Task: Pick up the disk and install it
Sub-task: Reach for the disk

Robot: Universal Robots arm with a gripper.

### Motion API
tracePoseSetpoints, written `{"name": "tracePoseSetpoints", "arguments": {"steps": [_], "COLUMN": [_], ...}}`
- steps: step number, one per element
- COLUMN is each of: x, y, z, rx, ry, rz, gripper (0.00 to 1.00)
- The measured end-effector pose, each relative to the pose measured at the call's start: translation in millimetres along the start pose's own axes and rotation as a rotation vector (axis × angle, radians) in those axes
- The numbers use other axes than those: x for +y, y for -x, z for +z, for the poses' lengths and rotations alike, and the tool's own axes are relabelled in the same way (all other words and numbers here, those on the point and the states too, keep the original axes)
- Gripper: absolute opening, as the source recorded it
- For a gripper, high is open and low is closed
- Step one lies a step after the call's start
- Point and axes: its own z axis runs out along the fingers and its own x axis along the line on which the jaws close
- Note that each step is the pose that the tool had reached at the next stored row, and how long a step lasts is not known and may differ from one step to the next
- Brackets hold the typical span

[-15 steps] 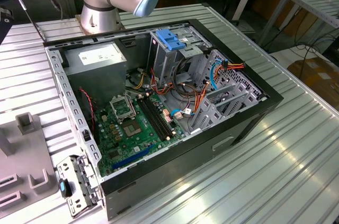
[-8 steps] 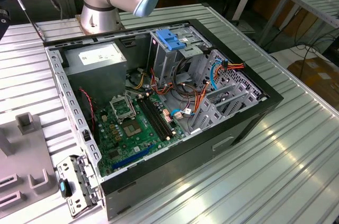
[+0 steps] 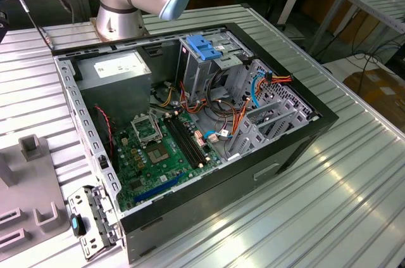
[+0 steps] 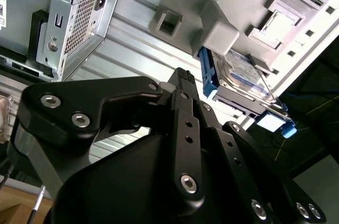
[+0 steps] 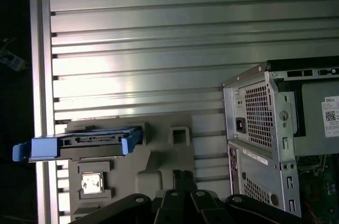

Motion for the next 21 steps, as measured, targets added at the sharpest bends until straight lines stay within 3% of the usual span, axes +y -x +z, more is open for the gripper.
{"name": "tracePoseSetpoints", "arguments": {"steps": [21], "x": [-0.8], "y": [-10.8], "z": [-0.3], "rx": [0.0], "ry": [0.0], "rz": [0.0], "gripper": [0.11]}}
